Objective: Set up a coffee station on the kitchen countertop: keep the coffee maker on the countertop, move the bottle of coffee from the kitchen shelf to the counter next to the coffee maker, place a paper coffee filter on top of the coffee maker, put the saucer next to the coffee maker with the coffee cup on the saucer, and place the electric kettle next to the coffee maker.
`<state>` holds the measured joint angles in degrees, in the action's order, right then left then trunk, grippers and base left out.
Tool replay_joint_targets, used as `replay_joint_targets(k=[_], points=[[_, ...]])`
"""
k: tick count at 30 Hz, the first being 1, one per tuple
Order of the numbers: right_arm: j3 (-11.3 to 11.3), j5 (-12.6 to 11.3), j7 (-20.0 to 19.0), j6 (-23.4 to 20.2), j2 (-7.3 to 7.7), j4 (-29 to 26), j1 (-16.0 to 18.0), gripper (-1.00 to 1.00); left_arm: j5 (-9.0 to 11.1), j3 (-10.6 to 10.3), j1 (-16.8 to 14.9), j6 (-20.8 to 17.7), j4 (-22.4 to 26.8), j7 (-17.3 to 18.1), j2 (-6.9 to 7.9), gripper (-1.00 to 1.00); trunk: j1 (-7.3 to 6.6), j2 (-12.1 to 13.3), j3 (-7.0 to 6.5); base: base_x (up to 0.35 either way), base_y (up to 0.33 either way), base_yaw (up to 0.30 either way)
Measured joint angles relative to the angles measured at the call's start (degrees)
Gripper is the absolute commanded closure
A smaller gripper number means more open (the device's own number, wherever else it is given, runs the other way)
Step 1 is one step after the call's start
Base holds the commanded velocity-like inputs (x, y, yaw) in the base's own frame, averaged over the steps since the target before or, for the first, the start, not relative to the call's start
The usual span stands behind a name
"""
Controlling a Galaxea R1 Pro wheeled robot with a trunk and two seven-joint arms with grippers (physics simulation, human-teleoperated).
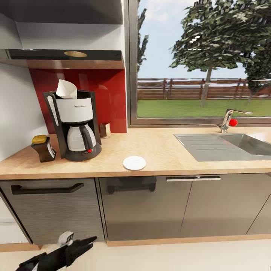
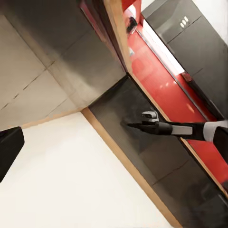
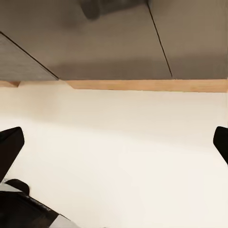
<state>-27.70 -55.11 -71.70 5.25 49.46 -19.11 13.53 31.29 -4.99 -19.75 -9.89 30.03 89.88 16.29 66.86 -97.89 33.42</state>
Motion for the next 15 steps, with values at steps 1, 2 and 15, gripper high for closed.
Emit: replay_joint_targets(k=[1, 2, 15], points=[[0.87, 0.04, -0.24, -2.07, 1.56, -2.16, 0.17, -1.00, 0.01, 0.05, -0.01, -2.75, 3.51, 0.00, 0.05, -1.00, 0.00, 0.00, -0.01, 0.000, 0.000, 0.000], [2.56, 0.15, -0.39, -4.30, 2.94, -4.51, 0.24, -1.00, 0.02, 0.29, -0.01, -5.65, 7.29, 0.01, 0.08, -1.00, 0.00, 0.00, -0.01, 0.000, 0.000, 0.000], [31.99, 0.43, 5.69, -39.62, 13.97, -35.67, 0.54, -1.00, 0.45, 12.64, -0.10, -40.99, 44.88, -0.08, -0.72, -1.00, 0.00, 0.00, 0.00, 0.000, 0.000, 0.000]])
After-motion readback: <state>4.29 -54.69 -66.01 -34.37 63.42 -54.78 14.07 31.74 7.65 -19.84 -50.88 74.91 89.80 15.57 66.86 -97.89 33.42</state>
